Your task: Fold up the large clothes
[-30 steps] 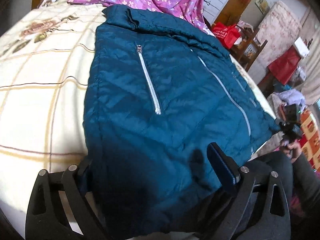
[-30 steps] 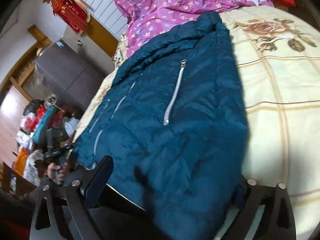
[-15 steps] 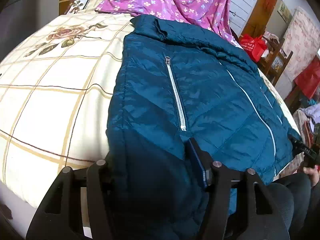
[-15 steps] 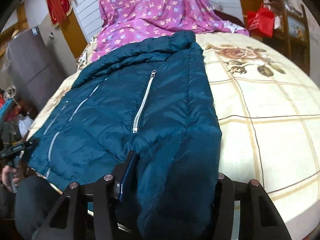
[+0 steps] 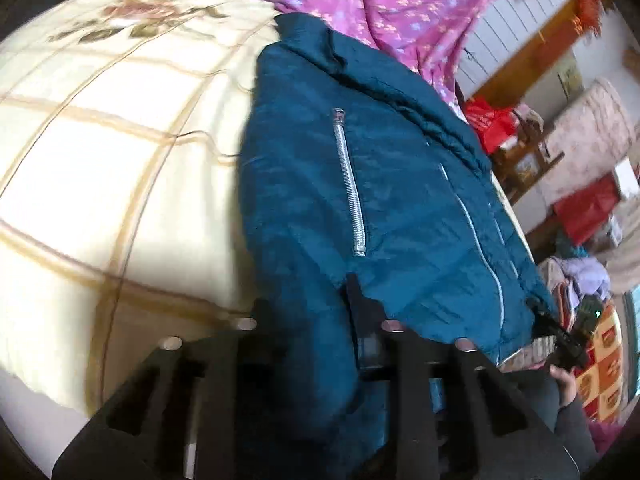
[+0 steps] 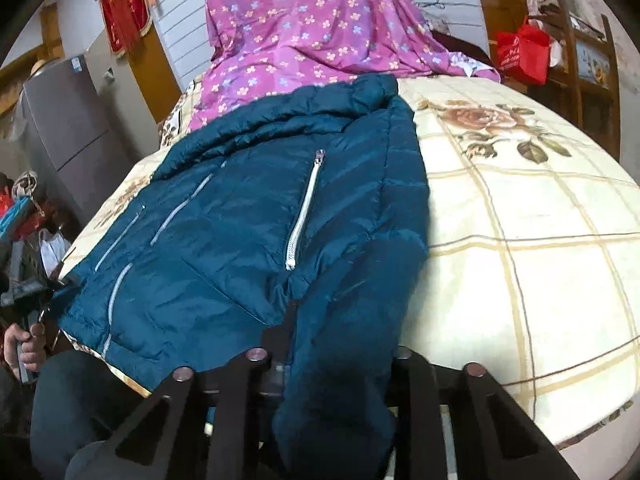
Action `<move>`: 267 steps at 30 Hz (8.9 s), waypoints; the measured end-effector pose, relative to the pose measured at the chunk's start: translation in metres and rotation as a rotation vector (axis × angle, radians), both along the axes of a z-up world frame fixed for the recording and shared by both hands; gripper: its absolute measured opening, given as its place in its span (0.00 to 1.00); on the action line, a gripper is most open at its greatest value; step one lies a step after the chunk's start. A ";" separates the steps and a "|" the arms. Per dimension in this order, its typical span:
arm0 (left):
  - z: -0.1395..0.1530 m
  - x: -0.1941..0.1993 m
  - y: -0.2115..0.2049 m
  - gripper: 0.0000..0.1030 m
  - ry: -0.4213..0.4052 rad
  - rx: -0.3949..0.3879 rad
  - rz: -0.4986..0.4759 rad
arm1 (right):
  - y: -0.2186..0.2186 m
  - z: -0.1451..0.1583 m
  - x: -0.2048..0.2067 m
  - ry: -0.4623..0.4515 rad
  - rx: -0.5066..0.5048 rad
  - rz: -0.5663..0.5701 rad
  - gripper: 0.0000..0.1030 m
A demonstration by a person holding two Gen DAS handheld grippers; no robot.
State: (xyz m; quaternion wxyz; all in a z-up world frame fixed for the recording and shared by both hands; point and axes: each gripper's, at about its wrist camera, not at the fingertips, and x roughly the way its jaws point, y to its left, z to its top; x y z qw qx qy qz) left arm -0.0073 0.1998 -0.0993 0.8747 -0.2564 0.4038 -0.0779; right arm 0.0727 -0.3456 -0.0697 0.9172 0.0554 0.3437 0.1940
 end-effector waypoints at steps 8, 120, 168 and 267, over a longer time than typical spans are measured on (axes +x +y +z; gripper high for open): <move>0.034 -0.015 0.011 0.11 -0.085 0.003 0.077 | 0.001 0.057 -0.027 -0.087 0.156 -0.003 0.13; -0.031 -0.121 -0.003 0.74 0.051 -0.254 -0.167 | -0.060 0.042 -0.161 -0.085 0.310 -0.086 0.12; 0.150 -0.119 0.009 0.07 -0.452 -0.059 -0.040 | -0.081 0.115 -0.159 -0.316 0.636 0.015 0.14; 0.112 0.247 -0.061 0.95 -0.174 0.323 -0.041 | 0.106 0.131 0.246 0.015 -0.056 -0.061 0.98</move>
